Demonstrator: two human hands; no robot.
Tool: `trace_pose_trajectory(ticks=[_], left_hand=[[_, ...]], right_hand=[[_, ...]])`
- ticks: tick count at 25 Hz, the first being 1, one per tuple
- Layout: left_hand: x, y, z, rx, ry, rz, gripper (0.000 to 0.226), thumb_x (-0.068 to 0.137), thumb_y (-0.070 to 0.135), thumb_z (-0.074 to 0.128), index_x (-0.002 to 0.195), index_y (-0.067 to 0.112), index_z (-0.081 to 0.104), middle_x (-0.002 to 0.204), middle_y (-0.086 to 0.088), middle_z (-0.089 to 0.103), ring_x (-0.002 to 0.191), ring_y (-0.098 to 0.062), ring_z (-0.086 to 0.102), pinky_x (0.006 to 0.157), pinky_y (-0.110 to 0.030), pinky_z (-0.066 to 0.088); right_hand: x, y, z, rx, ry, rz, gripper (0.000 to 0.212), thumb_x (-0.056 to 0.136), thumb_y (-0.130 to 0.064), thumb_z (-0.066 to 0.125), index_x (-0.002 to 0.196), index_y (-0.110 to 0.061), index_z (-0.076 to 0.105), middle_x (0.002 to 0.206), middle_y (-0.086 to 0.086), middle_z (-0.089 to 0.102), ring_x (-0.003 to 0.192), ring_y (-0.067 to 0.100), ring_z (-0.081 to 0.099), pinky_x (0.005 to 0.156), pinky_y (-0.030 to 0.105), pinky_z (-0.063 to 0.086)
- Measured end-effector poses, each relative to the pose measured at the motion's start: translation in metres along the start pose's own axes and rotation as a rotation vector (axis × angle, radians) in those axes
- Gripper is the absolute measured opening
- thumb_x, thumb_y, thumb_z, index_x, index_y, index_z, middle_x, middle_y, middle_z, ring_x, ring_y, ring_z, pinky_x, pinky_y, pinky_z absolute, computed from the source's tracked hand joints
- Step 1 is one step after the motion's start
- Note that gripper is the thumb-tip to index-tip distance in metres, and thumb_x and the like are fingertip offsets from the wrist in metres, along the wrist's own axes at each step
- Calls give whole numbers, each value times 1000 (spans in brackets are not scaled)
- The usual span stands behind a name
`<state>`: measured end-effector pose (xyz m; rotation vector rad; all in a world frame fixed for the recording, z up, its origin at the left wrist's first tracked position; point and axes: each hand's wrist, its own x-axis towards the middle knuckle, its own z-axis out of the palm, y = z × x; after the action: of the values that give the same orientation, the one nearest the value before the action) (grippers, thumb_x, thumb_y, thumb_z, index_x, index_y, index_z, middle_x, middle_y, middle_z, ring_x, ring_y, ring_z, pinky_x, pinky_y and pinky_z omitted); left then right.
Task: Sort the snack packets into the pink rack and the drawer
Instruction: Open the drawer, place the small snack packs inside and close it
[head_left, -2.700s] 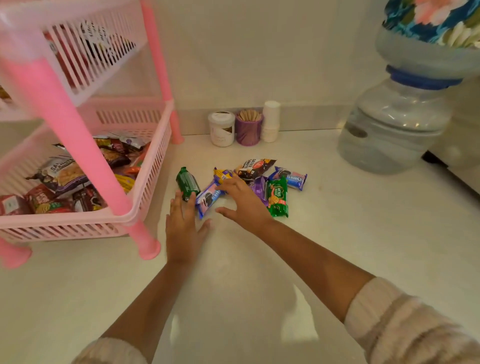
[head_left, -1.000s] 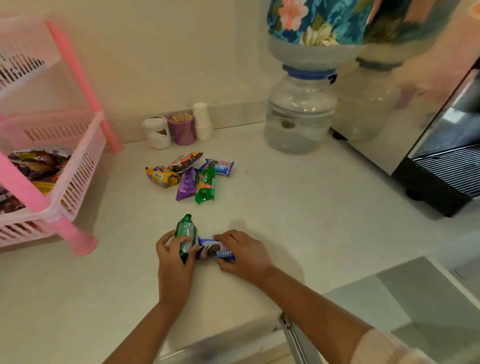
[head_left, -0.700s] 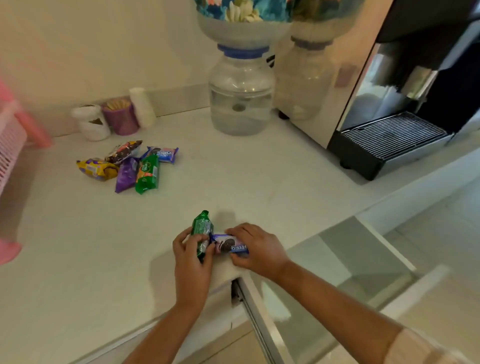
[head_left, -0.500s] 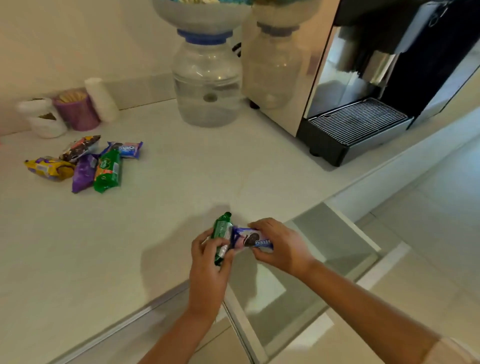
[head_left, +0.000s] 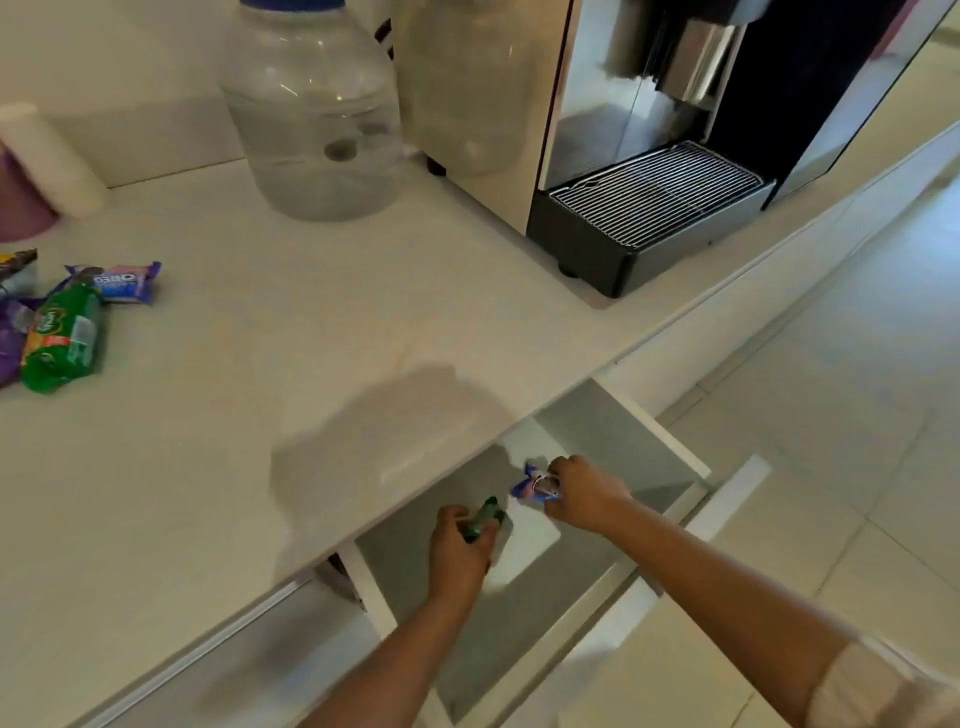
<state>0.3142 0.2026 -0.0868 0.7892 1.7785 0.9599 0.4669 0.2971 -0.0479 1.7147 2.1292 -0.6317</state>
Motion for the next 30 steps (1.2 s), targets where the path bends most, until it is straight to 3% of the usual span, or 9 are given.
trace_pose_trajectory(ticks=[2,5,8,15,20,22,25,27,30], left_hand=[[18,-3,9,-74,87,-255,46,88,18,62,124,3,39,111,-22,59,88,-34,61,75,-34,49],[35,-13,16,-145,189,-396,57,89,22,60,135,5,30,123,-26,55,102,-37,59,86,-39,49],[50,-25,18,-141,230,-389,67,88,25,61,141,8,24,130,-22,53,109,-36,57,95,-42,47],[74,-45,28,39,165,-377,66,84,25,66,137,6,31,130,-21,53,108,-37,58,92,-43,48],[69,-46,34,106,38,-554,55,87,30,62,128,3,39,112,-21,63,78,-27,64,61,-28,51],[65,-53,32,161,-17,-573,52,86,19,62,129,0,39,115,-21,60,79,-26,60,68,-31,53],[64,-52,34,240,-80,-586,60,88,15,60,136,1,28,129,-21,50,107,-31,56,85,-32,51],[61,-40,37,228,-89,-599,55,90,16,57,135,2,28,131,-21,48,114,-32,53,90,-35,49],[44,-13,40,275,-93,-433,42,92,17,49,128,1,36,129,-20,52,115,-31,54,91,-32,45]], right_hand=[[22,-10,-1,20,-104,83,47,86,-33,55,123,-6,46,116,11,55,104,28,59,78,32,47],[49,-33,9,32,-248,77,44,91,-28,48,129,-6,43,110,13,56,102,27,59,80,32,47],[65,-47,36,-179,-247,59,47,94,-23,46,138,-12,34,131,9,47,118,27,51,92,38,47],[97,-44,78,-336,-432,54,54,97,-25,39,145,-10,21,148,10,30,133,33,34,101,53,36],[94,-43,81,-346,-394,15,62,96,-26,43,147,-11,11,152,10,24,136,35,30,103,57,35],[92,-46,78,-312,-347,5,60,95,-25,43,145,-9,15,148,11,31,132,34,37,103,54,37],[88,-46,70,-193,-264,-11,56,93,-30,46,140,-9,26,139,11,41,124,32,46,99,47,43],[83,-46,58,-109,-253,-22,54,90,-35,48,136,-9,32,133,12,47,118,30,50,95,41,45],[75,-44,27,-61,-274,-97,56,91,-39,47,137,-11,34,139,12,45,123,27,46,100,37,41]])
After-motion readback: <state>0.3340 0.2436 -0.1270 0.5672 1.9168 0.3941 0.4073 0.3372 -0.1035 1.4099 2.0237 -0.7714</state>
